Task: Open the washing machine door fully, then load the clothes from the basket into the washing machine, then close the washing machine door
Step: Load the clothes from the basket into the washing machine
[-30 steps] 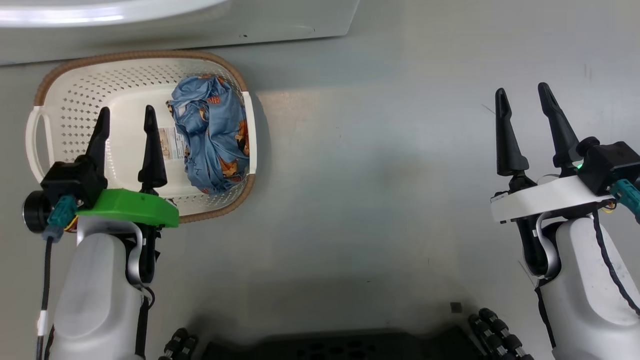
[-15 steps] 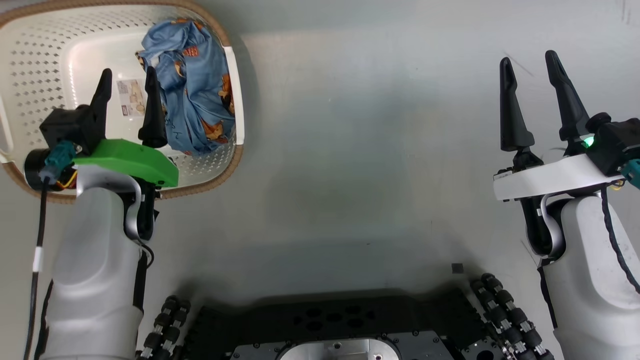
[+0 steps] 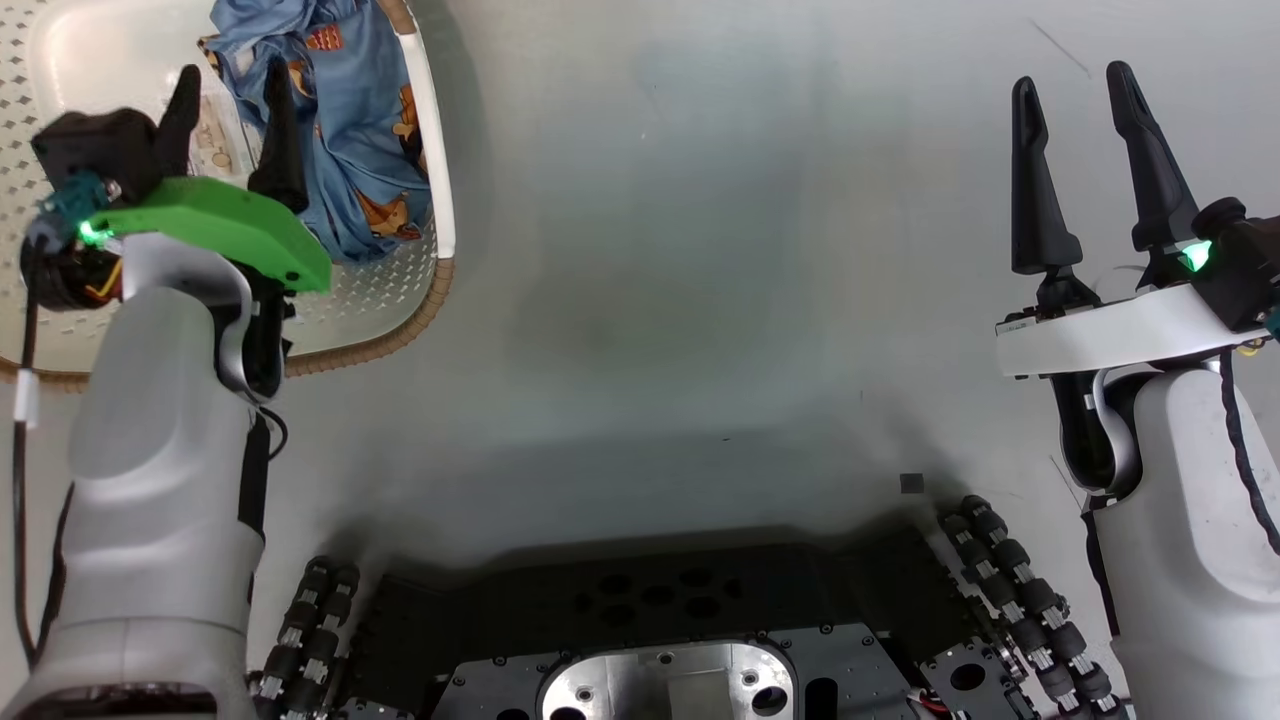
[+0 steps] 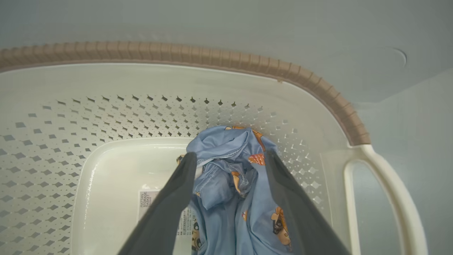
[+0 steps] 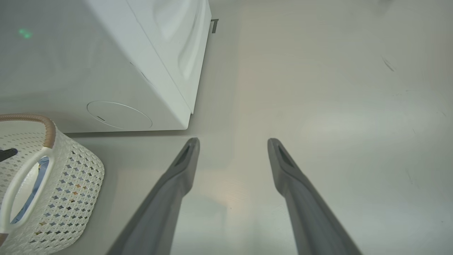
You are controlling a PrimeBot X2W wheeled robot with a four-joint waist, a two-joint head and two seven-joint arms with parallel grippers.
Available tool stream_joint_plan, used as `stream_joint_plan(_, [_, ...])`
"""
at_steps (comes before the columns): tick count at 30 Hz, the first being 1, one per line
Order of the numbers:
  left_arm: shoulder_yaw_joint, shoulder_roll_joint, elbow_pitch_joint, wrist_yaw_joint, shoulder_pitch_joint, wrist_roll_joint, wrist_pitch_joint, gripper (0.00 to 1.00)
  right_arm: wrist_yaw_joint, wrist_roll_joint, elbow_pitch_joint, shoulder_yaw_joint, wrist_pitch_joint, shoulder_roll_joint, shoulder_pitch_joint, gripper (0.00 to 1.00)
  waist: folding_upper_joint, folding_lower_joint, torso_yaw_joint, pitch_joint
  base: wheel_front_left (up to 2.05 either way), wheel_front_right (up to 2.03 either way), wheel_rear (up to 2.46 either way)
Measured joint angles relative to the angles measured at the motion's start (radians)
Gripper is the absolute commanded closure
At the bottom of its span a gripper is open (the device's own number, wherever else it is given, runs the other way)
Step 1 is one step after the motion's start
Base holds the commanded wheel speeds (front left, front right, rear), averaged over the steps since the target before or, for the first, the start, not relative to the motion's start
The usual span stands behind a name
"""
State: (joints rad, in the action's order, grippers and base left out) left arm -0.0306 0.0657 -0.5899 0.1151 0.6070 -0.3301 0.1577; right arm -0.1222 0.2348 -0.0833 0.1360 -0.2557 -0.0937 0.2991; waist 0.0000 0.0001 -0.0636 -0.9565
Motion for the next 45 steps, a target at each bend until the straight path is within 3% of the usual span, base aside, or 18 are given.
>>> stream_joint_plan(11, [-0.028,0.045,-0.129,0.009,0.065,-0.006,-0.082,0.00,0.000,0.000,0.005,0.003,0.000,0.012,0.007,0.00,0.0000,0.0000,-0.014,-0.062,0.00,0.00,0.00])
stream_joint_plan(28, [-0.098,0.060,-0.261,0.012,0.168,-0.042,-0.194,0.00,0.000,0.002,0.006,0.003,0.000,0.028,0.016,0.00,0.0000,-0.0001,-0.038,-0.096,0.00,0.00,0.00])
stream_joint_plan(32, [-0.100,0.086,-0.304,0.012,0.195,-0.040,-0.205,0.00,0.000,0.002,0.006,-0.002,0.000,0.029,0.016,0.00,0.0000,0.0000,-0.045,-0.108,0.00,0.00,0.00])
stream_joint_plan(45, [-0.138,0.092,-0.363,0.012,0.260,-0.022,-0.218,0.00,0.000,0.002,0.007,-0.003,0.000,0.031,0.015,0.00,0.0000,-0.0001,-0.045,-0.117,0.00,0.00,0.00])
